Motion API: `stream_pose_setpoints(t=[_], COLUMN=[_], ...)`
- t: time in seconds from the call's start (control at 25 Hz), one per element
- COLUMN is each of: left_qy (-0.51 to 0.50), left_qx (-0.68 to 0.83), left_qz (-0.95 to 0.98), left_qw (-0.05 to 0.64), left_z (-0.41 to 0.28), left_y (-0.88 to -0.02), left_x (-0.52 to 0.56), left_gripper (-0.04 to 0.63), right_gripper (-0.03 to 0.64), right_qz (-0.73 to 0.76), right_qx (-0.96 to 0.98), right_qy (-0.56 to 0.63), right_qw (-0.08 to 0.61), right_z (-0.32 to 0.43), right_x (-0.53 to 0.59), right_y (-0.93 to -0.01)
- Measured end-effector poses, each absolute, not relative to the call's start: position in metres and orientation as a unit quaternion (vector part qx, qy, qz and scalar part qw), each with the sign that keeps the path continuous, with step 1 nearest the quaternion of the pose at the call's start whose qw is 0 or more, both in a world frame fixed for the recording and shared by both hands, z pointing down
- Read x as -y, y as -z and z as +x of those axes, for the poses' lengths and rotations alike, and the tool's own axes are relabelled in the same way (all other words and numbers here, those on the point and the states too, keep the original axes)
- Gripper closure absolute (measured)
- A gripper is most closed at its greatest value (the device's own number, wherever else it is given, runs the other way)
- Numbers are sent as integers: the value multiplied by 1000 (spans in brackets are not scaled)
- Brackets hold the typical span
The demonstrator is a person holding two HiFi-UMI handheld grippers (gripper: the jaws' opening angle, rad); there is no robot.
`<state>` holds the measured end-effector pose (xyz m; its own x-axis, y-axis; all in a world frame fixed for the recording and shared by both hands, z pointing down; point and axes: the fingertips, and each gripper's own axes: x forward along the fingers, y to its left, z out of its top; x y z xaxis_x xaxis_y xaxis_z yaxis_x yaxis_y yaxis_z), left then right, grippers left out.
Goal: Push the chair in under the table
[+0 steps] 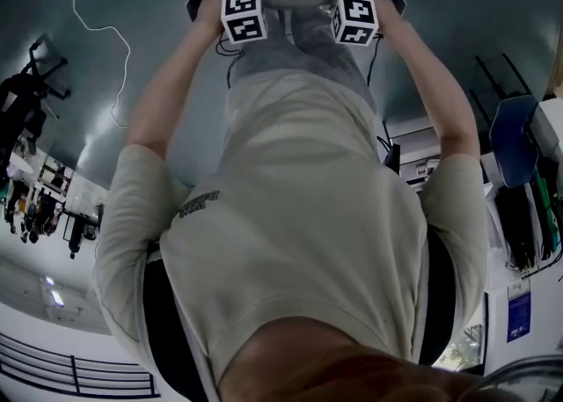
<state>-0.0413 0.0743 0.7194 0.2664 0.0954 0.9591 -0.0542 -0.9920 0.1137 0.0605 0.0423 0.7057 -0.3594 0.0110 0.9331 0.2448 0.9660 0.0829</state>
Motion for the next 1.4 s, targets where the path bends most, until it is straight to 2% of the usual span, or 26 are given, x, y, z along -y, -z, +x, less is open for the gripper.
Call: stream_pose_setpoints(t=[0.64,1.4], left_qy=[-588,-577], left_qx=[71,126], left_qz=[801,803], left_qw=[89,82], left_z=[23,42], left_y=[-717,-718], left_x=[-10,78], left_gripper=[451,477], right_gripper=[466,448], right_qz=[-104,-129], right_qx=[805,796], right_qy=[142,158], right_qw=[566,569], right_z=[118,128], right_x=[41,138], right_y=[-706,-705])
